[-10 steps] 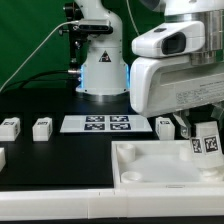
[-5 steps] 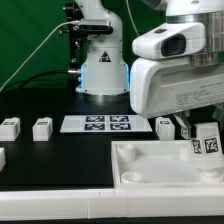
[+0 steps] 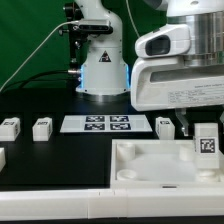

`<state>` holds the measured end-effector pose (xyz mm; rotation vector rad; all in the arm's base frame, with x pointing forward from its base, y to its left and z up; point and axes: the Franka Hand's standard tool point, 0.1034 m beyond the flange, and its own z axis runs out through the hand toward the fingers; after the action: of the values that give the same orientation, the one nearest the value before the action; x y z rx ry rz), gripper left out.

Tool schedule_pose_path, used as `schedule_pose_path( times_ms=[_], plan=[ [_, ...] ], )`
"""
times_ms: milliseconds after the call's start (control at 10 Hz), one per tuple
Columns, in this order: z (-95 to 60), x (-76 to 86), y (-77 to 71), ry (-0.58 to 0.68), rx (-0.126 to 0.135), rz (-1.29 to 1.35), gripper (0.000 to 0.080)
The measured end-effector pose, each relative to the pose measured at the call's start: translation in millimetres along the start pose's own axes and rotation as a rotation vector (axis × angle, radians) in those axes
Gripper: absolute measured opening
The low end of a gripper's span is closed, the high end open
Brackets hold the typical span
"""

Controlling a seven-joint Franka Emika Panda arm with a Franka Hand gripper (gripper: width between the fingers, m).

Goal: Assemble one leg

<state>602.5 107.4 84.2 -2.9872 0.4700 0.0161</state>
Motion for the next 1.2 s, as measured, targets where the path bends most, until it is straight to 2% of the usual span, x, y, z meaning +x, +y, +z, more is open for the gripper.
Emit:
schedule_pose_path(
  times_ms=[500, 700, 800, 900, 1000, 1100, 1200],
  plan=[
    [-0.6, -3.0, -12.1, -0.018, 0.031, 0.551, 0.0295],
    [-0.6, -3.6, -13.3, -0.018, 0.032, 0.544, 0.0295],
    [-0.4, -5.2, -16.4, -0.018, 0.031, 0.539, 0.0378],
    [0.3, -7.7, -20.2, -0.020, 0.030, 0.525, 0.0378],
    [1.0, -9.0, -21.9, -0.021, 0.030, 0.476, 0.0561],
    [1.4, -8.8, -21.3, -0.020, 0.030, 0.417, 0.0631],
    [1.8, -8.7, -20.8, -0.020, 0.030, 0.412, 0.0644]
  ],
)
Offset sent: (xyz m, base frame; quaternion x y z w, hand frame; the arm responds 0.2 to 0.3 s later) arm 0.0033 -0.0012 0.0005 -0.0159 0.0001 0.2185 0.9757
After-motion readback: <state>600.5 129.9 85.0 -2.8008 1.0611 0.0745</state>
